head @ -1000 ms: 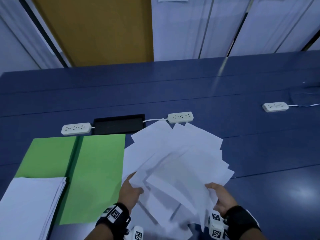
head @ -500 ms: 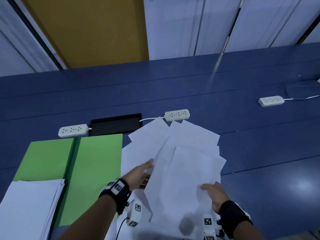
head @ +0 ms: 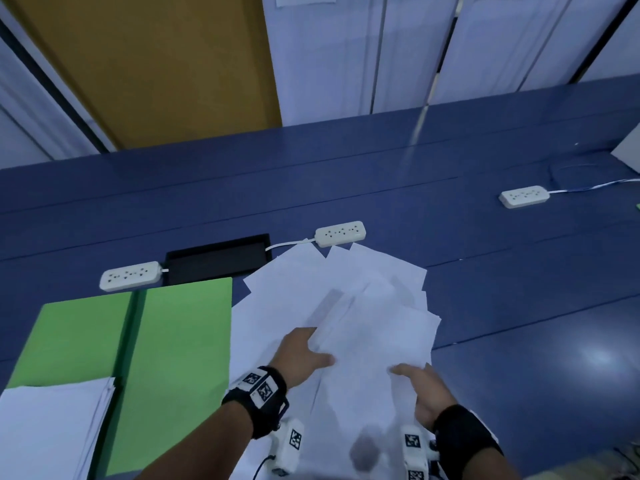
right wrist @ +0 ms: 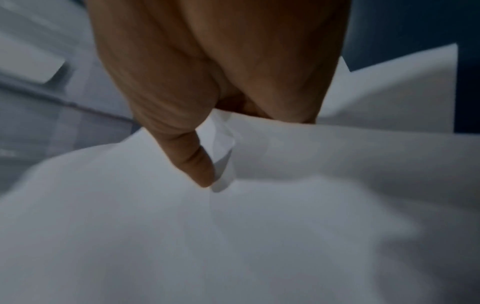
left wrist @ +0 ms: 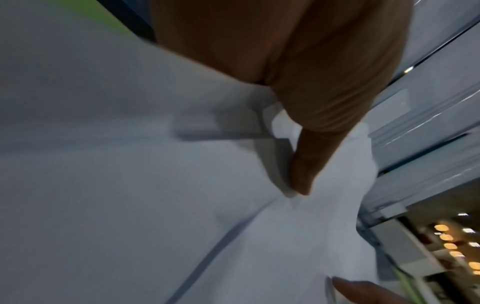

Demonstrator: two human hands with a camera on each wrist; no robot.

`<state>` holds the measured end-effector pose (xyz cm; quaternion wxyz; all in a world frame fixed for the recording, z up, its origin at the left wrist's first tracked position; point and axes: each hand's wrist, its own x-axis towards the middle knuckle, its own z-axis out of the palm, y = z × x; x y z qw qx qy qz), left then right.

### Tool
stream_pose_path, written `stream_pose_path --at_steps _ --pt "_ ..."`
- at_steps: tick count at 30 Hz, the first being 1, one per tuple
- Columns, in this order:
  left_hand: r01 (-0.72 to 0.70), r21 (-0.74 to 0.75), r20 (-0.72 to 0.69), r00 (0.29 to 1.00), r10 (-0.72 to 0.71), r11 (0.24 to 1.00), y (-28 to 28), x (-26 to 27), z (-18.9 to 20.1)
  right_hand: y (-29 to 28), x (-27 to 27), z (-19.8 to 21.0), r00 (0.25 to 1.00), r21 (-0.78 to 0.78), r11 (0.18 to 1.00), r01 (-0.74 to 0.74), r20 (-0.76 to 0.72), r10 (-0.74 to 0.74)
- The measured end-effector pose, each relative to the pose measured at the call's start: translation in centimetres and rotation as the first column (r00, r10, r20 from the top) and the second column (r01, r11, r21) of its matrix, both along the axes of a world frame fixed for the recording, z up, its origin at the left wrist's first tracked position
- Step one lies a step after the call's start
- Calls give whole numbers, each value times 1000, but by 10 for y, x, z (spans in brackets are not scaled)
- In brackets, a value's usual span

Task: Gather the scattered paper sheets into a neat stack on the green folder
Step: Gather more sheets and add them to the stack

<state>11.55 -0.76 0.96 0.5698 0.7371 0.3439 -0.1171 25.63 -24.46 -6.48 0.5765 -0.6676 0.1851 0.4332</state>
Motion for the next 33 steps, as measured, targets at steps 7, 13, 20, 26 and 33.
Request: stream_pose_path --at_steps 7,13,20,26,33 --pt "-35 -316 144 986 85 948 23 -38 72 7 4 77 985 476 873 -104 -73 158" --pt "-15 -342 211 973 92 940 38 -45 78 39 4 132 912 285 873 -395 232 337" --pt "-341 -273 368 827 425 900 27 -28 68 52 8 176 806 249 890 -382 562 189" --pt "-329 -192 508 773 380 925 24 -17 86 48 9 166 754 292 924 -248 657 -5" --pt "-339 -214 531 747 400 916 10 -6 107 56 -10 183 755 337 913 -231 654 -50"
